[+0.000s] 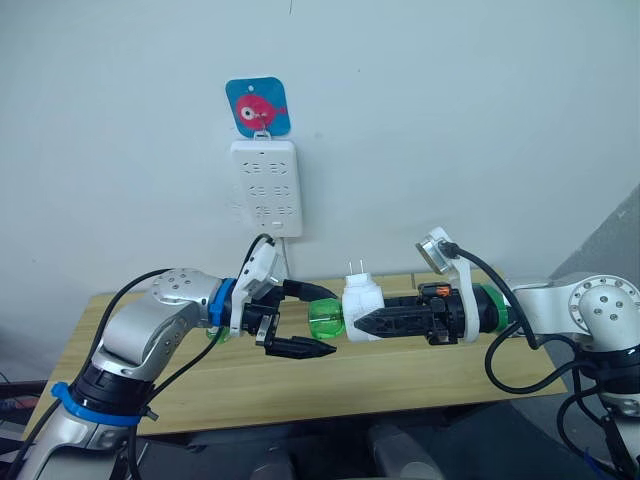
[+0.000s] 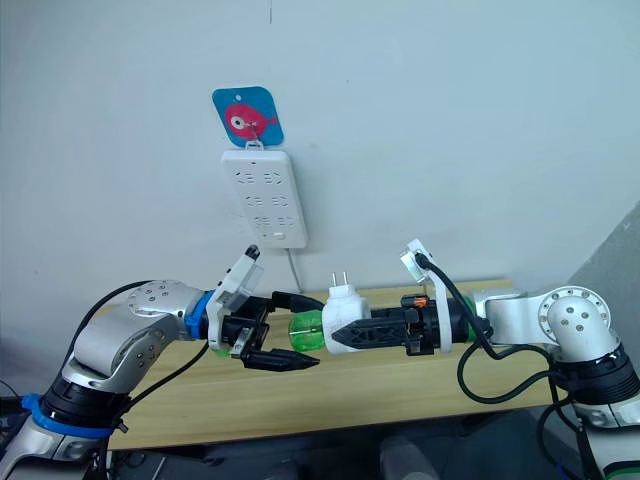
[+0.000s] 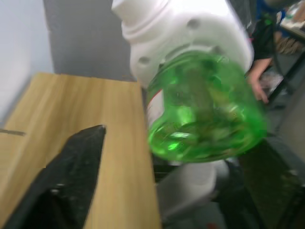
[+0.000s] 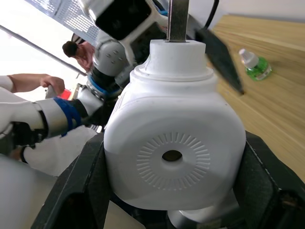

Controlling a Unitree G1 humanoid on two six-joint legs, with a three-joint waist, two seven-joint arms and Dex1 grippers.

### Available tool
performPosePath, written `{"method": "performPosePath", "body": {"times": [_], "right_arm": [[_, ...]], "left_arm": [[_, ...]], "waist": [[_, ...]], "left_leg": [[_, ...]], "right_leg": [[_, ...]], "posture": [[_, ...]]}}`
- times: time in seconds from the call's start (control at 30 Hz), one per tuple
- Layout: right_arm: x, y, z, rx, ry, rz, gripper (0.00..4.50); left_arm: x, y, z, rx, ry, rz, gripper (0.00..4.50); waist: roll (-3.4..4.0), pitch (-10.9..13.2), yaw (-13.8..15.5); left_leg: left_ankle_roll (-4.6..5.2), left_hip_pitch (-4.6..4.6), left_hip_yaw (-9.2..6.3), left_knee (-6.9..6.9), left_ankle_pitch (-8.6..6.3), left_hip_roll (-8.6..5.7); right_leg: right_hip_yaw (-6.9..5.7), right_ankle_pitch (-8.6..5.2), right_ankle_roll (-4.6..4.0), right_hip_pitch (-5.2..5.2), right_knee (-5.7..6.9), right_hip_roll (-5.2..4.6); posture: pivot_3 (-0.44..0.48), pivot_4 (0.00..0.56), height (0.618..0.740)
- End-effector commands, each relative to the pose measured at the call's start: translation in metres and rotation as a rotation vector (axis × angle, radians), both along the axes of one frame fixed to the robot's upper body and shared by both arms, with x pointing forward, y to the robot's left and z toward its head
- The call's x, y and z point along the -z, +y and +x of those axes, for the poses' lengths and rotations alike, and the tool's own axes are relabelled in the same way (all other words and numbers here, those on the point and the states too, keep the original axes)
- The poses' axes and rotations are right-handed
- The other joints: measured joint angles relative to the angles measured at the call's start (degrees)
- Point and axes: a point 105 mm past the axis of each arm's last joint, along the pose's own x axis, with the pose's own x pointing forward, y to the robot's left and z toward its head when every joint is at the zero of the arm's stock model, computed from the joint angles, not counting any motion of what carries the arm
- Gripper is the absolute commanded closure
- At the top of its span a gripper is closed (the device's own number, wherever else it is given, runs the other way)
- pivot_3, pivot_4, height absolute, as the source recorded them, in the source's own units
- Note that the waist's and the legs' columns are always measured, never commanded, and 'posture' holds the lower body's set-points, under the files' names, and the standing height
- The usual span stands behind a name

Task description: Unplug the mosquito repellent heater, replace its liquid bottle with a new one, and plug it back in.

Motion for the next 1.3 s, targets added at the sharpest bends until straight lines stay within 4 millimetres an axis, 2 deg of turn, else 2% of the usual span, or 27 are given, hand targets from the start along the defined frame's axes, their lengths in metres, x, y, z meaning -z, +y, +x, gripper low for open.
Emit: {"method": "performPosePath", "body": {"times": [0.03,0.27,0.4,0.6,0.7,0.83,0.87,0.9,0.97,1.17,1.23,1.3], "right_arm": [[-0.014,-0.01,0.004,0.047,-0.004,0.063,1.51],[-0.011,-0.016,0.008,0.099,0.033,0.074,1.51],[-0.011,-0.015,0.009,0.104,0.035,0.076,1.51],[-0.011,-0.012,0.008,0.096,0.023,0.067,1.51],[-0.011,-0.012,0.008,0.098,0.022,0.068,1.51],[-0.011,-0.011,0.008,0.1,0.02,0.067,1.51],[-0.011,-0.011,0.008,0.101,0.019,0.066,1.51],[-0.011,-0.012,0.009,0.102,0.018,0.065,1.51],[-0.011,-0.012,0.009,0.102,0.015,0.064,1.51],[-0.016,-0.012,0.0,0.029,-0.017,0.055,1.51],[-0.017,-0.011,-0.006,-0.012,-0.03,0.054,1.51],[-0.019,-0.009,-0.009,-0.035,-0.036,0.06,1.51]], "left_arm": [[-0.013,0.005,-0.003,-0.021,-0.268,-0.002,0.0],[-0.02,0.0,-0.006,-0.11,-0.599,-0.144,0.0],[-0.02,-0.007,-0.003,-0.117,-0.685,-0.177,0.0],[-0.021,-0.018,0.001,-0.11,-0.724,-0.219,0.0],[-0.02,-0.017,0.0,-0.107,-0.714,-0.22,0.59],[-0.023,-0.019,-0.002,-0.093,-0.695,-0.228,1.74],[-0.025,-0.018,-0.001,-0.104,-0.662,-0.226,2.09],[-0.025,-0.017,-0.001,-0.1,-0.615,-0.213,2.22],[-0.023,-0.016,-0.006,-0.058,-0.498,-0.159,2.22],[-0.03,0.0,-0.007,-0.055,0.255,0.032,2.22],[-0.035,0.003,-0.004,-0.05,0.361,0.055,2.22],[-0.043,-0.001,0.004,-0.056,0.369,0.036,2.22]], "waist": [[0.0,0.0,0.0],[-0.01,0.0,0.3],[-0.01,0.0,0.2],[-0.01,0.0,0.2],[-0.01,0.0,0.1],[-0.01,0.0,0.1],[-0.01,0.0,0.1],[-0.01,0.0,0.1],[-0.02,0.0,0.0],[-0.07,0.3,0.0],[-0.03,0.3,0.1],[-0.03,0.4,0.1]], "left_leg": [[0.0,0.0,0.04,-0.02,0.0,0.01],[0.0,-0.01,0.11,0.04,0.0,0.0],[0.0,0.01,0.17,0.08,0.0,-0.01],[0.0,-0.01,0.15,0.08,0.0,-0.02],[0.0,0.0,0.14,0.06,0.0,-0.01],[0.0,0.0,0.13,0.07,0.0,-0.01],[0.0,0.0,0.14,0.08,0.0,-0.01],[0.0,0.0,0.14,0.08,0.0,-0.01],[0.0,0.0,0.13,0.08,0.0,-0.01],[0.01,-0.01,-0.05,0.08,0.0,0.01],[0.0,-0.02,-0.1,0.07,0.0,-0.01],[0.0,-0.02,-0.09,0.03,0.0,-0.03]], "right_leg": [[0.03,0.0,0.0,-0.01,-0.01,0.0],[0.1,0.0,0.0,0.02,-0.05,-0.04],[0.17,0.01,0.01,0.03,-0.03,-0.04],[0.15,0.02,0.02,0.03,-0.04,-0.04],[0.14,0.02,0.02,0.02,-0.03,-0.04],[0.14,0.02,0.02,0.02,-0.01,-0.03],[0.14,0.02,0.02,0.03,-0.01,-0.03],[0.14,0.02,0.02,0.03,-0.01,-0.03],[0.14,0.02,0.02,0.03,-0.01,-0.03],[-0.02,0.01,0.02,0.02,0.06,0.02],[-0.05,0.01,0.02,0.02,0.02,0.04],[-0.04,0.01,0.03,0.03,-0.02,0.04]], "posture": [[-0.176,0.065,0.711],[-0.176,0.065,0.711],[-0.17,0.062,0.711],[-0.172,0.062,0.711],[-0.179,0.061,0.711],[-0.179,0.061,0.711],[-0.179,0.061,0.711],[-0.179,0.061,0.711],[-0.169,0.064,0.711],[-0.152,0.066,0.711],[-0.152,0.066,0.711],[-0.152,0.066,0.711]]}}
